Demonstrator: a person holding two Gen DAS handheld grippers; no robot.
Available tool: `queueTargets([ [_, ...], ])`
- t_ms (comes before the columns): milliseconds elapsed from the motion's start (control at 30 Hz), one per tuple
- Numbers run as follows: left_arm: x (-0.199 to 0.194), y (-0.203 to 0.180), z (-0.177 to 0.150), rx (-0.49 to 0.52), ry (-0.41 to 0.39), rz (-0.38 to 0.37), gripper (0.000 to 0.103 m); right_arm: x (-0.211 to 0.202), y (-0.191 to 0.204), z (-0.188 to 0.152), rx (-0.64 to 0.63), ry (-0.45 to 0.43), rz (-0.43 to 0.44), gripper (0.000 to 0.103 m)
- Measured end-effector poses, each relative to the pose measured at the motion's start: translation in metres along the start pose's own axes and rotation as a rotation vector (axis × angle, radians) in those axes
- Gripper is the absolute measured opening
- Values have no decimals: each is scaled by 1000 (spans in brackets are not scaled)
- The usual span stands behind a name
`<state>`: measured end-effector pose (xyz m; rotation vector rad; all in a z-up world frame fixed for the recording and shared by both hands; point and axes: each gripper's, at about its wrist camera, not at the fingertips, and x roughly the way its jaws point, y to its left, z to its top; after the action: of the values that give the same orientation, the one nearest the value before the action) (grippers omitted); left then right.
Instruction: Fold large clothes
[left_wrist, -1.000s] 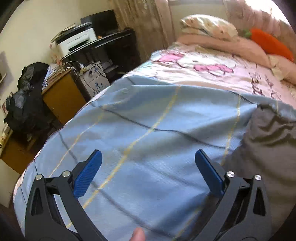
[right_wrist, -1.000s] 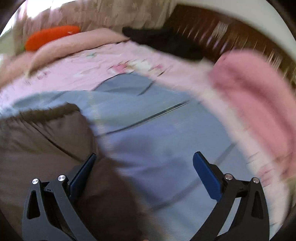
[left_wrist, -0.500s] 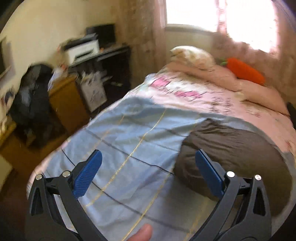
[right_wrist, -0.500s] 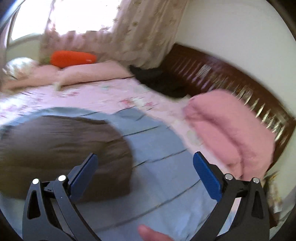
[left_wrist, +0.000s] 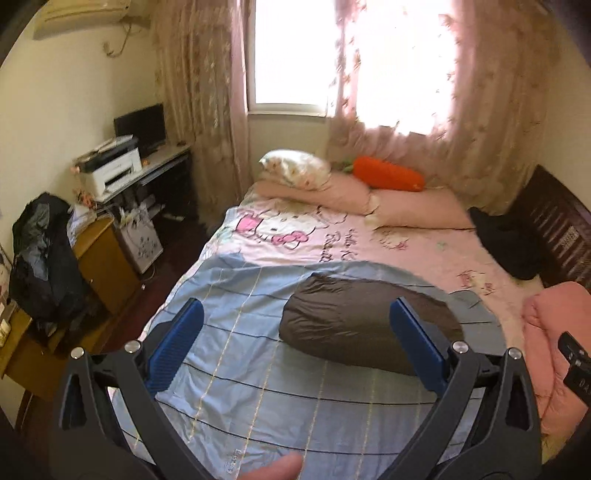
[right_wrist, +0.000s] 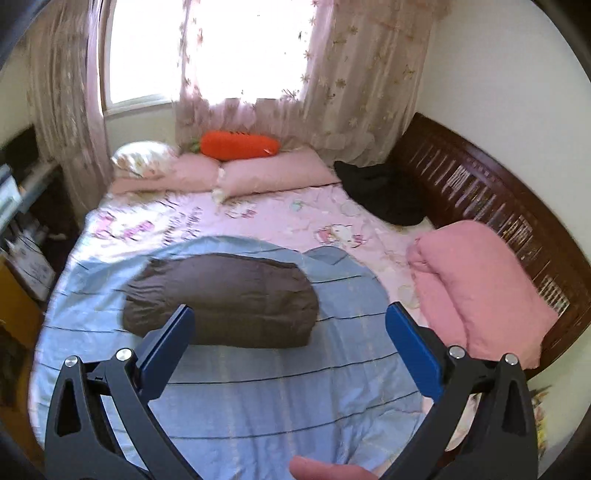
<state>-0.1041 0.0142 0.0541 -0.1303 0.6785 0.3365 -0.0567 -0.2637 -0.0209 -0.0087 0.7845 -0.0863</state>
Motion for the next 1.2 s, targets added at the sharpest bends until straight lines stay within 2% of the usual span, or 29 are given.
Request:
queueTargets([
  [100,-23,-4,0,-16,34,-77,101,-22,-12,0,36,31,65,102],
  [167,-32,-8,-6,-15,59,-115,101,-30,-15,-5,29,36,57,102],
  [333,-42,-19,-28,47,90,-111,101,-38,-20,-34,16,100,102,102],
  [500,-41,-17,-48,58,145,-132,101,-39,-20,-51,2,118,78,102],
  [867,-43,-14,-57,89,143,-158,101,-44,-2,-49,-15,121,94,102],
  [967,-46,-16,-57,118,117,-131,101,-43,4,-48,-19,119,105,102],
  [1100,-41,-10,-54,86,142,-154,101,-45,14,-47,-29,117,119,102],
  [1200,-41,-9,-54,100,135,-149,101,-45,18,-46,-28,118,121,102],
])
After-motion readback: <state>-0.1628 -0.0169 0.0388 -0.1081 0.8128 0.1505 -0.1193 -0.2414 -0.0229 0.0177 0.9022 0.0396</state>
